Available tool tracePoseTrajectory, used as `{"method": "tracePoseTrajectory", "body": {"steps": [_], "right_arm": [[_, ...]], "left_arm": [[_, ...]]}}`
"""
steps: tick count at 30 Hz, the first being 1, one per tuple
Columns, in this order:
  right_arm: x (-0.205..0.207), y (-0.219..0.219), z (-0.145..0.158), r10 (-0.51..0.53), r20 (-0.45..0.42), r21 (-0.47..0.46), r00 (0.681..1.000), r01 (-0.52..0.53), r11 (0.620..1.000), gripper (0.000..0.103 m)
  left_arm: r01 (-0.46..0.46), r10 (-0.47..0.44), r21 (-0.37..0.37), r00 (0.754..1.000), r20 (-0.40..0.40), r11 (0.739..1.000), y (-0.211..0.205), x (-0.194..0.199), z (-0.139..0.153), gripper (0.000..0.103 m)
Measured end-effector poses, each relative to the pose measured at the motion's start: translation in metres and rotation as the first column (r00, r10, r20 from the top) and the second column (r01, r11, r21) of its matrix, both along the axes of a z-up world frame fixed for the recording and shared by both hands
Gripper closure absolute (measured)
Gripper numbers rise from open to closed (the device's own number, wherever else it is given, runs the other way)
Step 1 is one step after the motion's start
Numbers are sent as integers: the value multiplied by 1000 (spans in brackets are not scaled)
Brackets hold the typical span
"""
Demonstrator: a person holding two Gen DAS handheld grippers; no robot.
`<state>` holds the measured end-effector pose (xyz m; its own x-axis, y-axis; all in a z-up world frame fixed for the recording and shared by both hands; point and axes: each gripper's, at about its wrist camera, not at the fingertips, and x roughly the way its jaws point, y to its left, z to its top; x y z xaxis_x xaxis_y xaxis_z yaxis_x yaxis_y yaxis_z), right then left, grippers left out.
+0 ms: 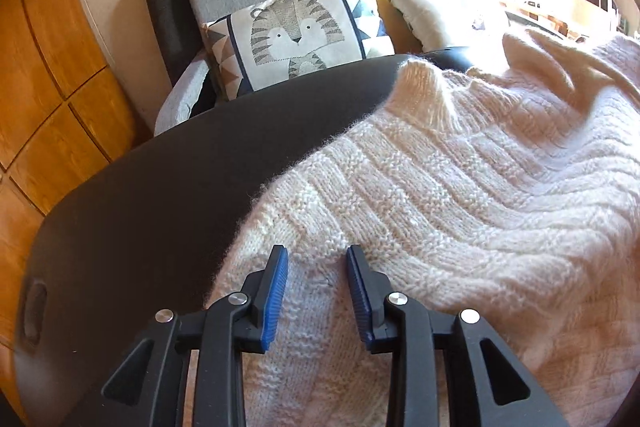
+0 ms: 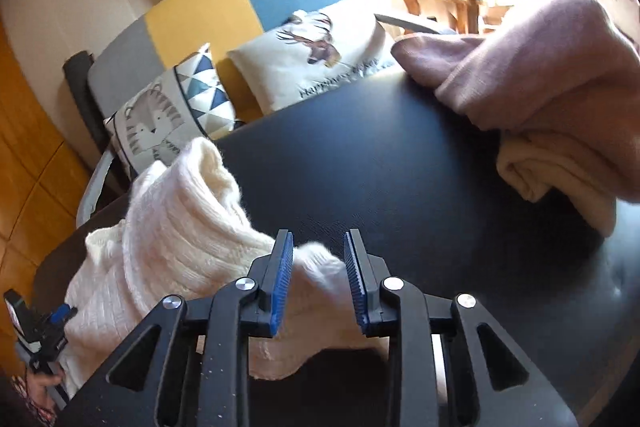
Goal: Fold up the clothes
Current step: 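Open both grippers, releasing the sweater onto the table, then grasp the sweater edge with the right gripper and pull it flat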
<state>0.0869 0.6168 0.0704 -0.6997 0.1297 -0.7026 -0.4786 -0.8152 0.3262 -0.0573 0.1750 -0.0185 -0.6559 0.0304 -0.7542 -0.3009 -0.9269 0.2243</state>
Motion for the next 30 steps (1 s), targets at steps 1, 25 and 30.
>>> {"method": "tracePoseTrajectory", "body": {"steps": [1, 25, 30], "right_arm": [[9, -6, 3, -8, -25, 6, 1000, 8, 1000, 63], [9, -225, -4, 487, -133, -206, 863, -504, 839, 88], [-13, -254, 15, 545, -221, -226, 809, -586, 778, 88]], "left_arm": [[-14, 14, -4, 1000, 9, 1000, 3, 1, 3, 73], [-69, 11, 448, 991, 131, 891, 7, 173, 14, 73], [-111, 58, 461, 990, 129, 880, -8, 175, 16, 73]]}}
